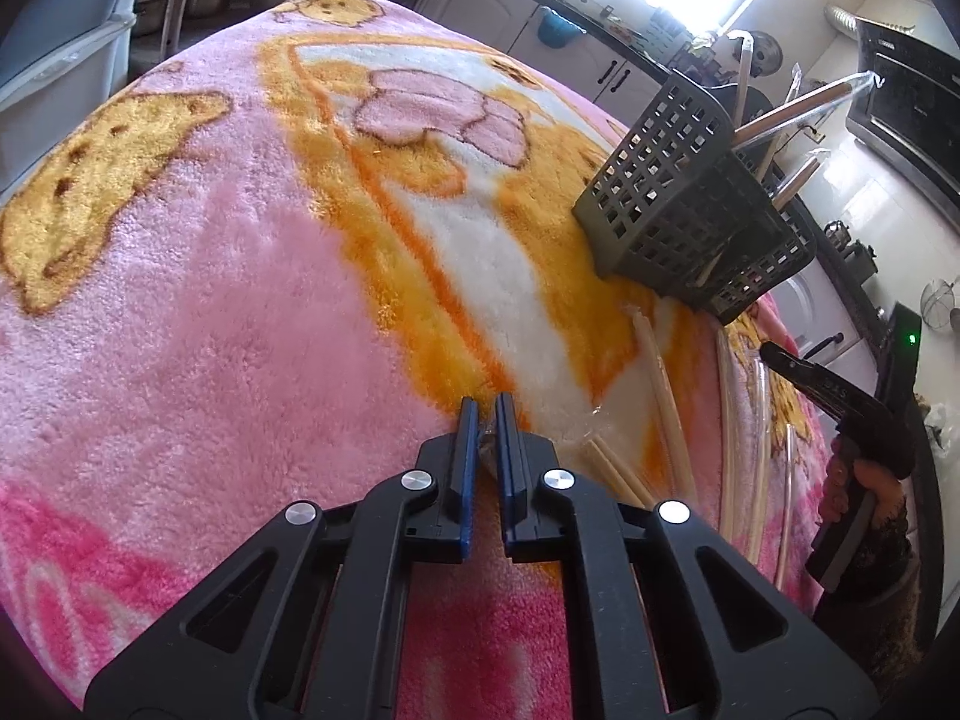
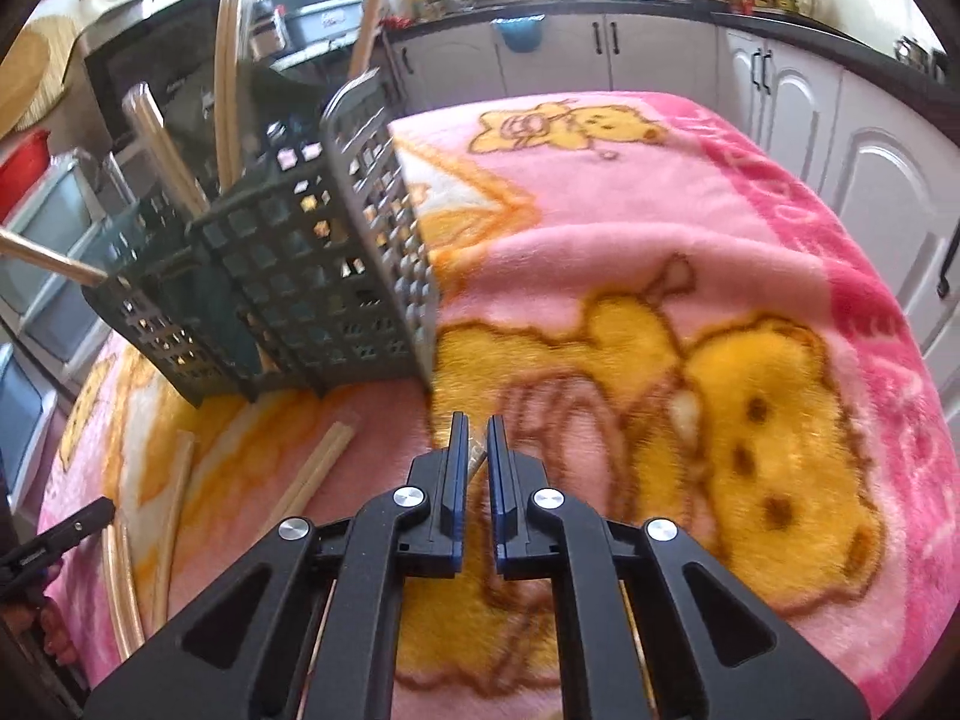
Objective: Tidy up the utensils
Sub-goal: 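Lift both held chopsticks and lower them upright into the green basket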
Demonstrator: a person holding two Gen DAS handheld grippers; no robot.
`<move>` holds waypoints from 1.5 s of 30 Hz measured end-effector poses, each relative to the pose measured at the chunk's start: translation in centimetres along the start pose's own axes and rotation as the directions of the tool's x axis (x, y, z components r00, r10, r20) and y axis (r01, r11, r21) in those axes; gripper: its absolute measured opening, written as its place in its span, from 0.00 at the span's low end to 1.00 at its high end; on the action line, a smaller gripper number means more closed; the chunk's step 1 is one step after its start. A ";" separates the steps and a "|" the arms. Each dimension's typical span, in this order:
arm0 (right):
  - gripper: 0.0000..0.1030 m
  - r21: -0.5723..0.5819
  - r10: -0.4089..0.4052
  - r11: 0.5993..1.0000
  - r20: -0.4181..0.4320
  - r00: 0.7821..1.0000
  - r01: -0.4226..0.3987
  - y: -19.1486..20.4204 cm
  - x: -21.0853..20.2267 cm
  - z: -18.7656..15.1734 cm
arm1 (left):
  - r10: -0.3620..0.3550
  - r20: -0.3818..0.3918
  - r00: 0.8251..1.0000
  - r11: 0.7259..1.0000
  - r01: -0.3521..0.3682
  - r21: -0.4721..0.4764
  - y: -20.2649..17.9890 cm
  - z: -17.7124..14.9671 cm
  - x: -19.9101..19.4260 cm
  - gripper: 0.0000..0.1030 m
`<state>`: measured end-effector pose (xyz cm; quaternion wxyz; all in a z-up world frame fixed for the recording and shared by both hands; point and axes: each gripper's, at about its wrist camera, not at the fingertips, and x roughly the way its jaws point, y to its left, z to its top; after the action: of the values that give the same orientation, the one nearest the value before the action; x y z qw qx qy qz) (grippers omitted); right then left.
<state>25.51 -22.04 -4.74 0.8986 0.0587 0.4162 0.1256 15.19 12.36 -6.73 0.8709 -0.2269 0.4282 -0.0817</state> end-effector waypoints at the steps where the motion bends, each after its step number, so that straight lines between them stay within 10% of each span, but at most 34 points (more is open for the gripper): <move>1: 0.06 0.004 0.003 1.000 0.011 1.000 -0.003 -0.2 -0.5 0.0 | -0.006 0.000 1.000 1.000 0.006 -0.003 0.1 0.0 0.0 0.03; 17: 0.05 -0.039 0.060 0.998 0.223 0.973 -0.052 1.3 -9.1 1.9 | -0.143 0.197 0.970 0.977 0.105 0.188 -7.3 2.4 -7.1 0.00; 45: 0.04 -0.106 0.111 0.992 0.402 0.909 -0.074 3.1 -17.9 2.7 | -0.351 0.180 0.919 0.858 0.239 0.454 -20.3 4.1 -8.8 0.00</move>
<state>15.86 -23.99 10.81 0.9603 0.0633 0.2107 0.1714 14.02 -1.25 11.16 0.9238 -0.1046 0.2437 -0.2761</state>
